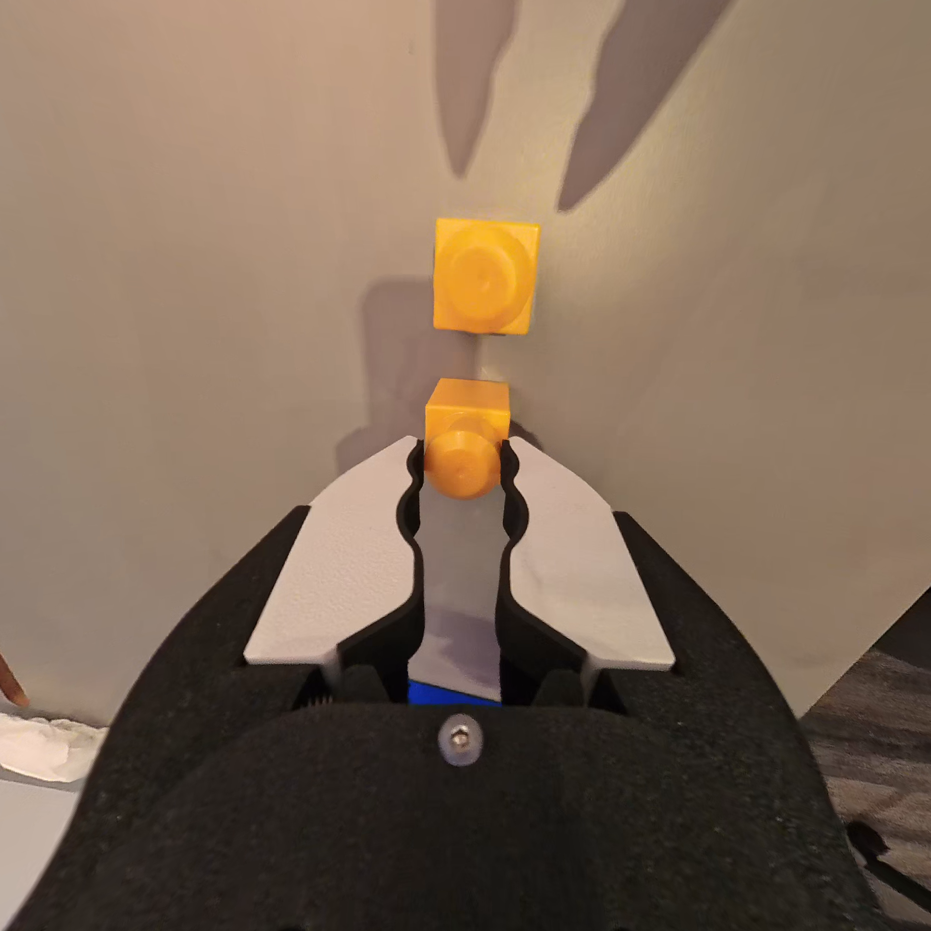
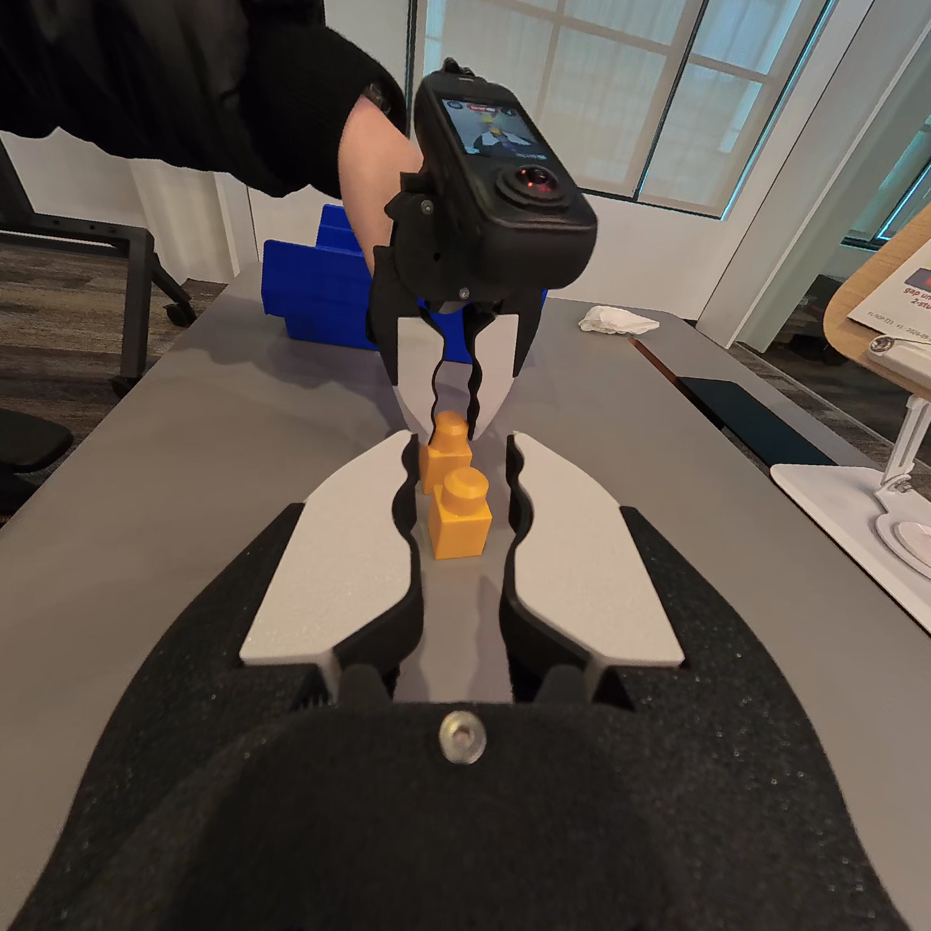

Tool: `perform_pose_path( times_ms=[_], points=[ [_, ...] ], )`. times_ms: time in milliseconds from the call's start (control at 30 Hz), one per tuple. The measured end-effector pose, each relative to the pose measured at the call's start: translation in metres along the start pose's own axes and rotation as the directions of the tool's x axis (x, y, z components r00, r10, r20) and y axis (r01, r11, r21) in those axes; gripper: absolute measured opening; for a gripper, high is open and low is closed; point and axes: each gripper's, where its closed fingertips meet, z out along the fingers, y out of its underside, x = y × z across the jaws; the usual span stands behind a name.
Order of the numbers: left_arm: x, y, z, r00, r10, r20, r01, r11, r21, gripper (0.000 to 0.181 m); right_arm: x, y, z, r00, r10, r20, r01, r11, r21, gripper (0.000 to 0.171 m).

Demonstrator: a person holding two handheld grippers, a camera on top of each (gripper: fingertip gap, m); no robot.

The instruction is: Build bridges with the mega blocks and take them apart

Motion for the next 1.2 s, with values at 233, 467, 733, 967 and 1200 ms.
perform_pose_path(
  times_ms=[233, 467, 733, 967, 1200],
  points=[
    [0.004, -0.016, 0.001, 1.000, 0.005, -0.005, -0.005, 1.000, 0.018, 0.029, 0.001, -0.001, -0.001, 1.000, 0.005, -0.006, -0.005, 1.000, 0.005, 0.032],
    [0.005, -0.026, 0.000, 1.000, -0.022, -0.019, 0.023, 0.997, 0.067, 0.029, 0.001, 0.002, -0.001, 1.000, 0.007, -0.001, -0.007, 1.000, -0.006, 0.032],
    [0.000, -0.020, -0.008, 1.000, -0.006, 0.018, 0.005, 0.999, 0.054, 0.055, 0.001, 0.004, -0.002, 1.000, 0.023, 0.002, -0.023, 1.000, -0.002, 0.032],
    [0.007, -0.020, -0.107, 0.982, -0.168, 0.087, 0.100, 0.851, 0.516, 0.044, -0.002, 0.009, -0.002, 0.999, 0.034, 0.018, -0.034, 0.999, -0.008, 0.032],
    [0.041, 0.137, -0.195, 0.826, -0.509, 0.243, 0.203, 0.671, 0.713, 0.047, -0.011, 0.006, 0.008, 0.998, 0.026, 0.063, -0.024, 0.999, -0.044, 0.032]
  ],
)
